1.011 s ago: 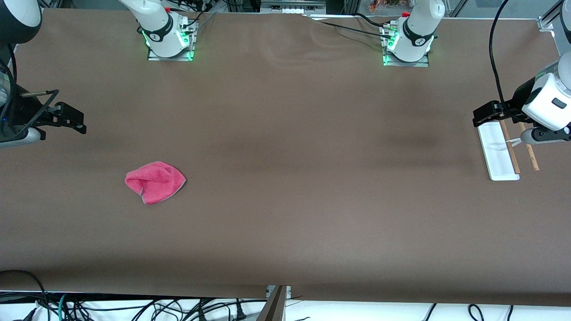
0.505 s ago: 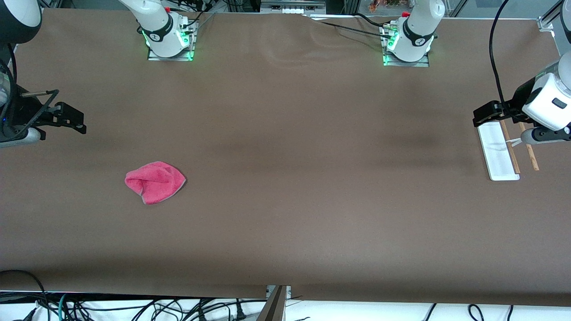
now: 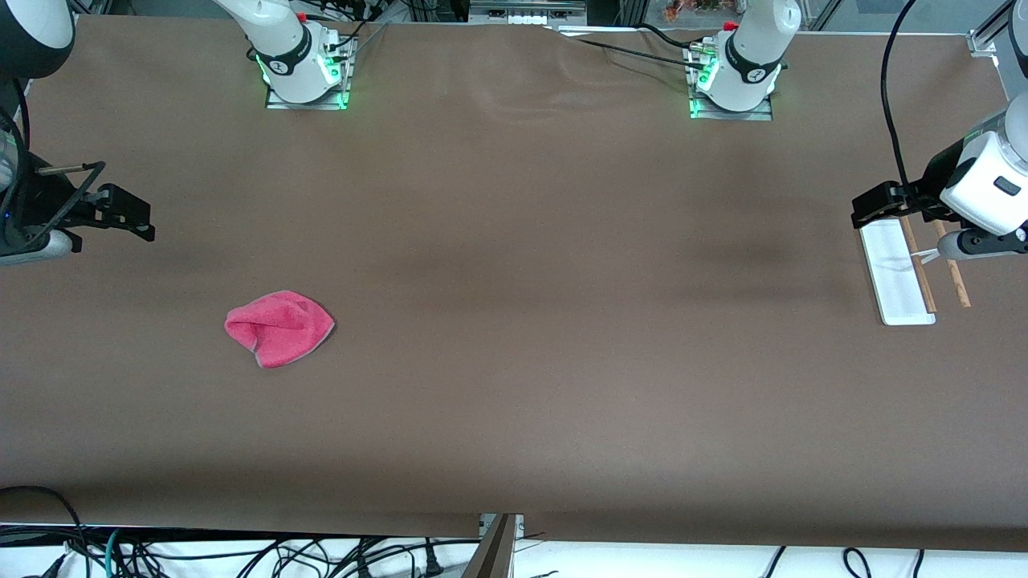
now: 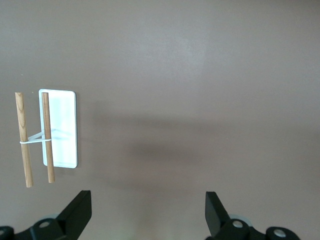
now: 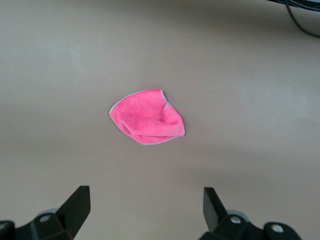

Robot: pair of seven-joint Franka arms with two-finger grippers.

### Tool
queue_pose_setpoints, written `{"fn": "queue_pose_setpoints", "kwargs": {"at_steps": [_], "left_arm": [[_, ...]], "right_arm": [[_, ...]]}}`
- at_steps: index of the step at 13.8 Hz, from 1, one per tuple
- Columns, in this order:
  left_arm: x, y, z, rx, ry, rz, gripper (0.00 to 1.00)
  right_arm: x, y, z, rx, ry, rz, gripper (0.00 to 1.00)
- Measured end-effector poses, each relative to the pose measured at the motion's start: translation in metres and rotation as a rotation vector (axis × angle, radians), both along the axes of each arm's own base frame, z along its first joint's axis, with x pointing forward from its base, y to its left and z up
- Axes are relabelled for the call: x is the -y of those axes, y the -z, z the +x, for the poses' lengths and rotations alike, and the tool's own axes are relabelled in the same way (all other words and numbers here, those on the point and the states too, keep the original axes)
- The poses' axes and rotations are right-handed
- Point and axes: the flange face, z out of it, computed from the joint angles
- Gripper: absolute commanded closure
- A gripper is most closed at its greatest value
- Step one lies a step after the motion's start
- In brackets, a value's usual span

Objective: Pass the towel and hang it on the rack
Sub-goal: 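Reach the right gripper down to the pink towel and grasp it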

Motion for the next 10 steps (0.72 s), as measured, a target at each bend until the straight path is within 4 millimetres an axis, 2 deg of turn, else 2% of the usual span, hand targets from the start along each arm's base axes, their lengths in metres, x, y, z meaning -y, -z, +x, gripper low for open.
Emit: {"fn": "queue_pose_setpoints", "kwargs": {"at_steps": [3, 6, 10], "left_arm": [[0.0, 0.0, 0.0, 0.0, 0.0, 0.0, 0.0], [0.0, 0.0, 0.0, 0.0, 0.0, 0.0, 0.0], [0.0, 0.0, 0.0, 0.0, 0.0, 0.0, 0.0]], "right_arm": [[0.002, 0.008, 0.004, -0.011, 0.003, -0.002, 0.0], [0.005, 0.029, 0.016, -0.02, 0.004, -0.022, 0.0], [0.008, 0.097, 0.052, -0.022, 0.006, -0.027, 0.0]]}}
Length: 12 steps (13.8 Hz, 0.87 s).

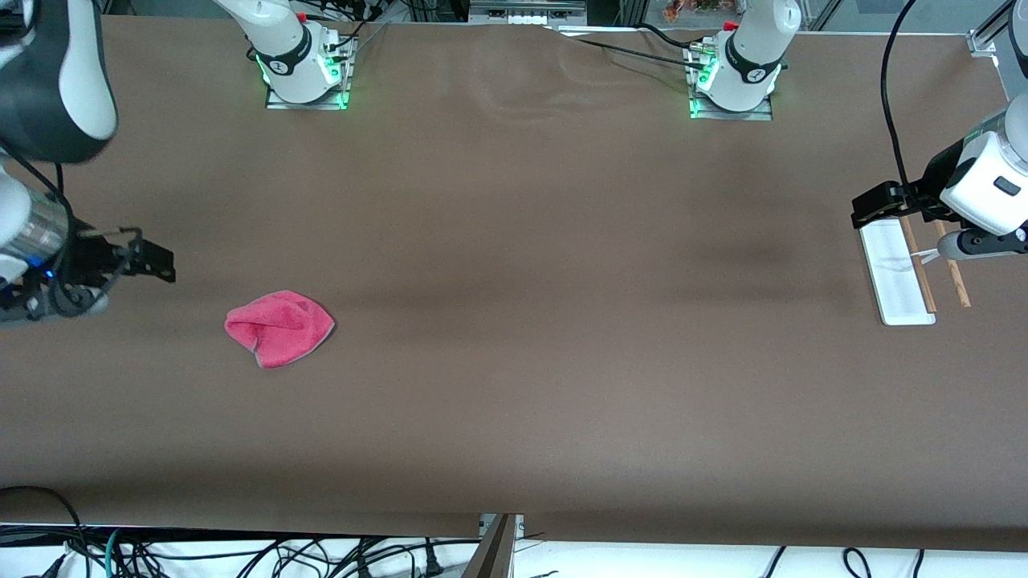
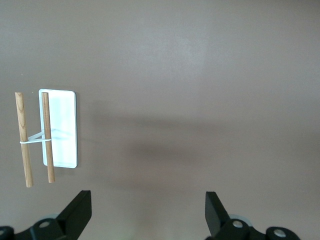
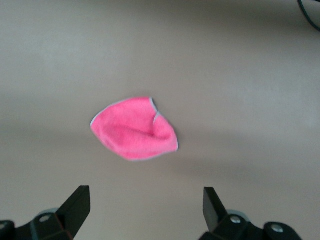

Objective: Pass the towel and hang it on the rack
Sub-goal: 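Reach the right gripper down to the pink towel and grasp it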

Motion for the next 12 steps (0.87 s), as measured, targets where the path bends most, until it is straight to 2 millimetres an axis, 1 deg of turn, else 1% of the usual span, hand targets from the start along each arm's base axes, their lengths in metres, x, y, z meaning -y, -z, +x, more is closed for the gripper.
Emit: {"fn": "queue_pose_setpoints", "kwargs": {"at_steps": [4, 6, 8, 9, 10, 12], "left_arm": [[0.0, 0.0, 0.0, 0.0, 0.0, 0.0, 0.0], [0.0, 0.0, 0.0, 0.0, 0.0, 0.0, 0.0], [0.0, 0.0, 0.0, -0.001, 0.0, 0.0, 0.0], [0.0, 0.0, 0.0, -0.001, -0.001, 0.0, 0.0], [0.0, 0.0, 0.0, -0.001, -0.001, 0.0, 0.0], [0.0, 0.0, 0.0, -0.001, -0.001, 0.0, 0.0]], "right_arm": [[-0.007, 0.068, 0.034, 0.051, -0.016, 0.003, 0.0], [-0.012, 0.109, 0.047, 0.065, -0.025, 0.005, 0.0], [-0.022, 0.154, 0.055, 0.057, -0.039, 0.006, 0.0], [-0.028, 0.18, 0.058, 0.05, -0.047, 0.007, 0.0], [-0.031, 0.197, 0.06, 0.049, -0.052, 0.007, 0.0], [-0.039, 0.224, 0.062, 0.047, -0.062, 0.008, 0.0]]}}
